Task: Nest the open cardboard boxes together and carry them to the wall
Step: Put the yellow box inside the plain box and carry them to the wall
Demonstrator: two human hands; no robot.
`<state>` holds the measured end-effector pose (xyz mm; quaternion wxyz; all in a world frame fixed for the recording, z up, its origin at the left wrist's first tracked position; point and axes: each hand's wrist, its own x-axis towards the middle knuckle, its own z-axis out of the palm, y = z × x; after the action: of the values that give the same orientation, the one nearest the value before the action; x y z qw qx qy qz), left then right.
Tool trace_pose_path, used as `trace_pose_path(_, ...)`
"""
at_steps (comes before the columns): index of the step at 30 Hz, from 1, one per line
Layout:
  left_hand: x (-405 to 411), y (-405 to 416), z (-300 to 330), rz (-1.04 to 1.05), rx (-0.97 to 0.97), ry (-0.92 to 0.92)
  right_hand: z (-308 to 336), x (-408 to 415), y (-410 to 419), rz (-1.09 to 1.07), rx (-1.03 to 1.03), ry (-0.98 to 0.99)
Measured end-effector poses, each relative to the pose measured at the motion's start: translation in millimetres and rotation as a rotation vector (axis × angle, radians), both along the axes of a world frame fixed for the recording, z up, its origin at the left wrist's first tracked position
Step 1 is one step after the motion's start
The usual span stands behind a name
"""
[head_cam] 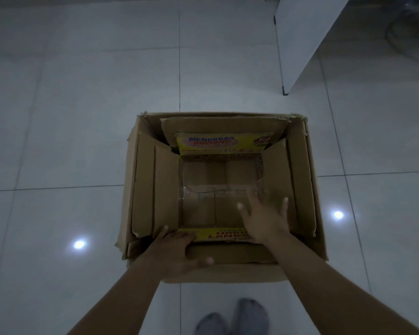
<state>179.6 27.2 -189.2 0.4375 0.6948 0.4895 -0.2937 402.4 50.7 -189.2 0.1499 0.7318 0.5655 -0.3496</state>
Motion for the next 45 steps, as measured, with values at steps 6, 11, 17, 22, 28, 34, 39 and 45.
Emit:
trace_pose_path(6, -14, 3, -3, -0.201, -0.029, 0.018, -11, -34, 103, -0.933, 0.034, 0.704)
trace_pose_path(11, -15, -9, -7, -0.135, 0.001, 0.008, -6, -38, 135, -1.146, 0.087, 1.011)
trace_pose_path(17, -17, -9, 0, -0.012, 0.014, -0.035, 4, -30, 107, -1.004, 0.175, 0.82)
trace_pose_path(22, -12, -12, 18, 0.184, 0.311, -0.006, 12, -3, 19, -0.546, 0.306, 0.345)
trace_pose_path(28, -16, -6, 34, 0.566, 0.764, 0.251, 22, 39, -53, -0.33, 0.586, -0.166)
trace_pose_path(34, -26, 16, 23, 1.031, 0.467, 0.21, 21, 59, -42, -0.615, 0.32, 0.015)
trace_pose_path(39, -25, 41, 19, 1.013, 0.592, 0.125, 22, 57, -11, -0.596, 0.415, 0.075)
trace_pose_path(45, -24, 103, 24, 0.985, 0.658, 0.109, 23, 63, 60, -0.53, 0.446, 0.097)
